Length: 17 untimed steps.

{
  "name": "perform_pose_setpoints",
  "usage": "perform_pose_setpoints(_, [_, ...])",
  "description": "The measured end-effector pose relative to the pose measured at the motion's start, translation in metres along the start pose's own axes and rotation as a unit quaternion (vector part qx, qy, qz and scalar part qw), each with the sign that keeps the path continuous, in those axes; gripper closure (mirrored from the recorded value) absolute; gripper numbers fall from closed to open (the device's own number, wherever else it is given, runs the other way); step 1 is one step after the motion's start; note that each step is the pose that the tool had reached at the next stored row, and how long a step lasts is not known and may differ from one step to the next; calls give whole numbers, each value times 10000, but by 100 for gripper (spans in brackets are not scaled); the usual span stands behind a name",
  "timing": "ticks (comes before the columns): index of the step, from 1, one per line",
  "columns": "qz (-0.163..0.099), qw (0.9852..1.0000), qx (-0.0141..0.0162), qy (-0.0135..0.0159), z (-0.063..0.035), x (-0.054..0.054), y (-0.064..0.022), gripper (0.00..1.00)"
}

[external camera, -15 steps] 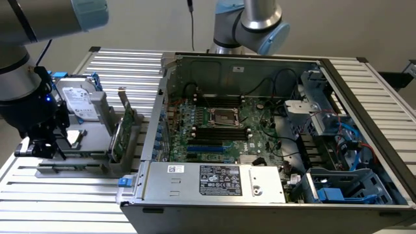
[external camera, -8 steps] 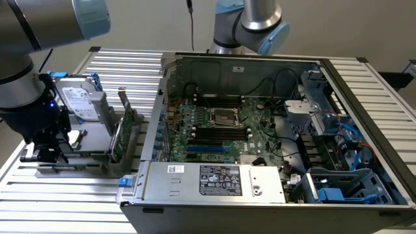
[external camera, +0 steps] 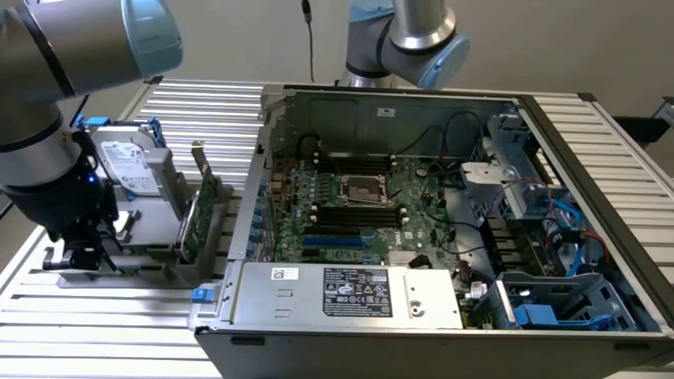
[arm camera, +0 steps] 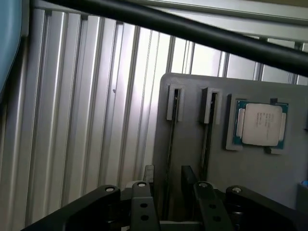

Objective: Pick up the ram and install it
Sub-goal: 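Pick up the ram and move it above insertion slot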

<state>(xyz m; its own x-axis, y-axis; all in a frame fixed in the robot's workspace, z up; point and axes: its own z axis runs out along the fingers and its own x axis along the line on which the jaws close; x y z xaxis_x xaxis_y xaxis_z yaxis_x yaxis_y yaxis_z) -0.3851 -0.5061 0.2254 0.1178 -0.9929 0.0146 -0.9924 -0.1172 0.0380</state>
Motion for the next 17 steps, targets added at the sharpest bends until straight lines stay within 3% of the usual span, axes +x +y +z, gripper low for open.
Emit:
perform_pose_setpoints(14, [-29,10000,0,1,255,-22,4,64])
perform_pose_setpoints(17, [-15,10000,-2,1,266,-30,2,64])
